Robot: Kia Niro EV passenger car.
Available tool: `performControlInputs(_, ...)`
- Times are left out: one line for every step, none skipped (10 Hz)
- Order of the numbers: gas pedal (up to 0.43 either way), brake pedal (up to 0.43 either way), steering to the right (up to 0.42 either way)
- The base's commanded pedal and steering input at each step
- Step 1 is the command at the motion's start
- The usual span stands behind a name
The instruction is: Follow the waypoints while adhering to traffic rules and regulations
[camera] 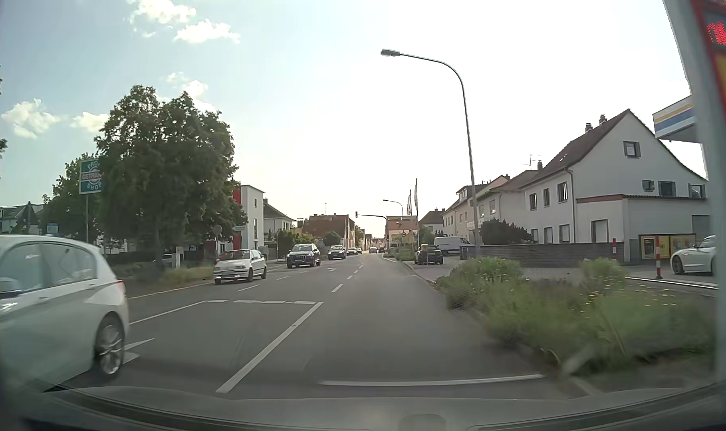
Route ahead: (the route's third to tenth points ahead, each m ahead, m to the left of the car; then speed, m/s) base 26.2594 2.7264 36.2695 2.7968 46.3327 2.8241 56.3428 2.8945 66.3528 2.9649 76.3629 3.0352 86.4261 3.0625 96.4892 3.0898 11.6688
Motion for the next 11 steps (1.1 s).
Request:
performControlInputs(0.000,0.030,0.003)
performControlInputs(0.000,0.030,0.003)
performControlInputs(0.000,0.030,0.000)
performControlInputs(0.000,0.030,-0.002)
performControlInputs(0.000,0.030,-0.002)
performControlInputs(0.000,0.030,-0.002)
performControlInputs(0.000,0.030,-0.002)
performControlInputs(0.000,0.030,-0.001)
performControlInputs(0.000,0.030,-0.002)
performControlInputs(0.000,0.030,-0.005)
performControlInputs(0.000,0.030,-0.010)
